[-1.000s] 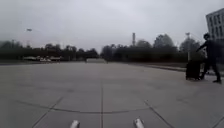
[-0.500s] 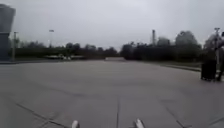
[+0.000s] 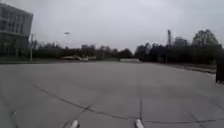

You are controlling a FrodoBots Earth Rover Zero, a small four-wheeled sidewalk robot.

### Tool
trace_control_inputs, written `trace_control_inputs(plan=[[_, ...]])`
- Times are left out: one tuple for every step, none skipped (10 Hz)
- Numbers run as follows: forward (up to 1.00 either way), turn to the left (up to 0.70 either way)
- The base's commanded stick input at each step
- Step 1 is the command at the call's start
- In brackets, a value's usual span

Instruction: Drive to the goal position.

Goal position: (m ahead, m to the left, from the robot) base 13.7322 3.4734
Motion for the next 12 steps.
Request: trace_control_inputs(plan=[[1.0, 0.0], [1.0, 0.0], [1.0, 0.0], [1.0, 0.0], [1.0, 0.0], [1.0, 0.0], [1.0, 0.0], [1.0, 0.0], [1.0, 0.0], [1.0, 0.0], [1.0, 0.0], [1.0, 0.0]])
